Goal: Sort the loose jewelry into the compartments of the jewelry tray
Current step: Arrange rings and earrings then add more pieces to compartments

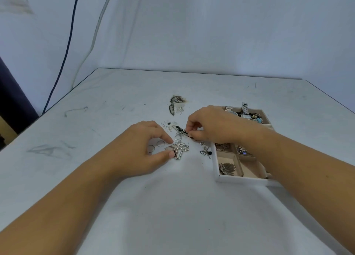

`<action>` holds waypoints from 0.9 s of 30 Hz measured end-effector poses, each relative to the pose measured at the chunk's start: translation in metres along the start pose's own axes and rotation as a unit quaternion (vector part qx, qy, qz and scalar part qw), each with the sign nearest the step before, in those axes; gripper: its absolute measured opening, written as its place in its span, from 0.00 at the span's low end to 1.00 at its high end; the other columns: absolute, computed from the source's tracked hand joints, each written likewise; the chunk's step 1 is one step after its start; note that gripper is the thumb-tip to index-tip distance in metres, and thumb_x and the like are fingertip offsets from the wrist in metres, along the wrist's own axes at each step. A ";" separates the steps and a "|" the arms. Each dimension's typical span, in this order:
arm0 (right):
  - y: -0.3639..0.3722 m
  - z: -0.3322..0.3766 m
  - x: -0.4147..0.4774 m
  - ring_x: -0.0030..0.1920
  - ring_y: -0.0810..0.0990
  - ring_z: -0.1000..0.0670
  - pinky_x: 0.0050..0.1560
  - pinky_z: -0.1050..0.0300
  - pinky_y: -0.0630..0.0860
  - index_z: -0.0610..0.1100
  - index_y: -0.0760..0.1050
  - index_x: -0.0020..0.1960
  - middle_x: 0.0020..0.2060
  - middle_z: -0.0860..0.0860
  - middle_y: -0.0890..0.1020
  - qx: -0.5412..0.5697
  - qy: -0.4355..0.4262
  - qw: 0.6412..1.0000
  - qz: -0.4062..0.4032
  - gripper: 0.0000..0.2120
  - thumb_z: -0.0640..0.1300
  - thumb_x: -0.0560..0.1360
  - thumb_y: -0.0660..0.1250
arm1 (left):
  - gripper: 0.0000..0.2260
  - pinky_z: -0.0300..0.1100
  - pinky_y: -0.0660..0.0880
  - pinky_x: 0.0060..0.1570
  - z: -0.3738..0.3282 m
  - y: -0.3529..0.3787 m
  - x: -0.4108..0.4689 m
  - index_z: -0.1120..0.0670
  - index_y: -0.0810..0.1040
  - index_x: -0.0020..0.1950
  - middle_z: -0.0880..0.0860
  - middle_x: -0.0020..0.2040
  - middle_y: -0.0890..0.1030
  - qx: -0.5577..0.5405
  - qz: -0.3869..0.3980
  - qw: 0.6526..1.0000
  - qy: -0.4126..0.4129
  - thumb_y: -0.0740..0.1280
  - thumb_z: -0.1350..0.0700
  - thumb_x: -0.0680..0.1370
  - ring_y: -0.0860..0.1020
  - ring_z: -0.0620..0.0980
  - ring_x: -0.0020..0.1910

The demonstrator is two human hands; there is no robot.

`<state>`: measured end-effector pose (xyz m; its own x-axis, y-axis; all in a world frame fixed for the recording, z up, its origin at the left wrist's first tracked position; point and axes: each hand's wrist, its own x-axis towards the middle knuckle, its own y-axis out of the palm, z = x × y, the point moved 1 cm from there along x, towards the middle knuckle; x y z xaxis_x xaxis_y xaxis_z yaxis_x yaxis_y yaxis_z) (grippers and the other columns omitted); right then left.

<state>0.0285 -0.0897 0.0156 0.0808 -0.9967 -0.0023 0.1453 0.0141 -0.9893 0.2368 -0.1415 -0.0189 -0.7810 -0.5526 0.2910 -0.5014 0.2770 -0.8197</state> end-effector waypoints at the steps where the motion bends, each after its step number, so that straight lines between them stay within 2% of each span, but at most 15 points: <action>1: 0.001 0.000 0.000 0.45 0.78 0.56 0.54 0.54 0.72 0.50 0.79 0.48 0.42 0.58 0.82 -0.001 -0.006 1.000 -0.007 0.05 0.48 0.74 0.65 | 0.13 0.39 0.73 0.54 -0.001 0.001 0.000 0.42 0.80 0.50 0.38 0.49 0.77 0.001 0.001 1.000 0.000 0.68 0.39 0.69 0.75 0.39 0.54; 10: 0.002 0.001 0.001 0.43 0.80 0.54 0.44 0.55 0.77 0.48 0.79 0.43 0.41 0.54 0.81 0.044 -0.012 0.999 0.029 0.04 0.48 0.73 0.67 | 0.13 0.35 0.72 0.52 0.000 0.001 0.001 0.41 0.80 0.50 0.37 0.49 0.77 0.006 0.006 1.000 -0.017 0.68 0.39 0.68 0.74 0.38 0.54; 13: -0.001 0.003 0.003 0.41 0.80 0.56 0.41 0.61 0.77 0.48 0.79 0.42 0.38 0.56 0.81 0.072 0.004 0.997 0.023 0.02 0.45 0.71 0.69 | 0.14 0.33 0.72 0.49 0.002 -0.001 0.001 0.42 0.80 0.51 0.37 0.49 0.77 0.008 0.001 1.000 -0.029 0.69 0.39 0.68 0.73 0.36 0.53; 15: -0.002 0.006 0.005 0.40 0.79 0.58 0.40 0.64 0.75 0.48 0.78 0.44 0.38 0.57 0.81 0.099 0.015 0.995 0.020 0.05 0.42 0.69 0.70 | 0.16 0.31 0.69 0.47 0.005 -0.004 0.001 0.43 0.80 0.52 0.37 0.49 0.77 0.013 -0.009 0.999 -0.038 0.69 0.39 0.68 0.73 0.34 0.51; 18: -0.004 0.009 0.009 0.41 0.79 0.56 0.43 0.61 0.76 0.48 0.77 0.48 0.41 0.55 0.81 0.122 0.030 0.992 0.031 0.09 0.40 0.68 0.70 | 0.16 0.27 0.64 0.42 0.010 -0.007 0.002 0.44 0.80 0.54 0.37 0.49 0.76 0.019 -0.016 0.998 -0.056 0.69 0.41 0.70 0.71 0.28 0.47; 20: -0.005 0.010 0.010 0.40 0.77 0.58 0.42 0.61 0.75 0.49 0.77 0.50 0.41 0.55 0.81 0.110 0.033 0.993 0.037 0.10 0.42 0.70 0.69 | 0.16 0.27 0.64 0.41 0.013 -0.008 0.001 0.44 0.80 0.55 0.37 0.50 0.76 0.026 -0.015 0.997 -0.066 0.68 0.40 0.70 0.71 0.29 0.46; 24: -0.004 0.012 0.009 0.42 0.76 0.58 0.42 0.62 0.73 0.52 0.79 0.51 0.41 0.58 0.78 0.080 0.030 0.995 0.049 0.10 0.54 0.71 0.70 | 0.15 0.29 0.66 0.44 0.015 -0.007 0.001 0.45 0.80 0.55 0.38 0.51 0.76 0.036 -0.010 0.997 -0.073 0.69 0.42 0.72 0.72 0.33 0.48; 27: -0.003 0.013 0.011 0.40 0.76 0.58 0.40 0.63 0.72 0.51 0.80 0.51 0.40 0.58 0.79 0.077 0.036 0.995 0.053 0.10 0.54 0.72 0.70 | 0.15 0.29 0.67 0.45 0.014 -0.007 0.002 0.45 0.80 0.56 0.39 0.52 0.76 0.049 -0.001 0.996 -0.072 0.69 0.42 0.72 0.72 0.33 0.47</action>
<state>0.0419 -0.0995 0.0203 0.0346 -0.9920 -0.1213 0.2902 0.1261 -0.9486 0.2444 -0.1558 -0.0195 -0.7157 -0.6613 0.2245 -0.4586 0.2026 -0.8652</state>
